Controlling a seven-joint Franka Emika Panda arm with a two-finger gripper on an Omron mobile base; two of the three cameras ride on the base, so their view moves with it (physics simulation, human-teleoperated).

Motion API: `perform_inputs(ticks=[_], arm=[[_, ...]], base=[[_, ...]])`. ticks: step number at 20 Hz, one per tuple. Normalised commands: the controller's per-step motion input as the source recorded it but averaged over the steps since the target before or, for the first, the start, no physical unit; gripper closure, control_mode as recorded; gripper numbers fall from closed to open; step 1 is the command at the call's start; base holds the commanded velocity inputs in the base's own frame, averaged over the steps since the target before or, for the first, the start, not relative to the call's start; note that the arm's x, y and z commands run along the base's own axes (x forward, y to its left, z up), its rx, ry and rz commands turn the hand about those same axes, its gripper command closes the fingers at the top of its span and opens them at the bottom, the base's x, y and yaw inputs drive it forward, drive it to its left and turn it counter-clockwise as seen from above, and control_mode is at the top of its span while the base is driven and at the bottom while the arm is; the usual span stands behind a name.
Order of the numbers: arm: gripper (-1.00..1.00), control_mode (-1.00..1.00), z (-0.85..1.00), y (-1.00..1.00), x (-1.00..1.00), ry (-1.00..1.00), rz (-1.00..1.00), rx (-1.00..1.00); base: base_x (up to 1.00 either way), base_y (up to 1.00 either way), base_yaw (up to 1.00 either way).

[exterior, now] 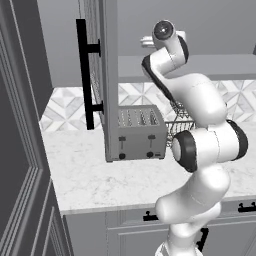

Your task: Gather all objects into one cabinet and sort the glasses and bowls to opposite sides.

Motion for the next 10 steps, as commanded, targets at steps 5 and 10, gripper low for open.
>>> perform_inputs(ticks=[5,10], arm=[[1.00,-1.00,0.22,0.03,-0.82,-0.25,0.09,-0.14],[1.00,-1.00,0.16,0.12,-0.92,-0.16,0.02,-0.05]], base=[[0.00,0.00,0.00],[0.00,0.00,0.00]])
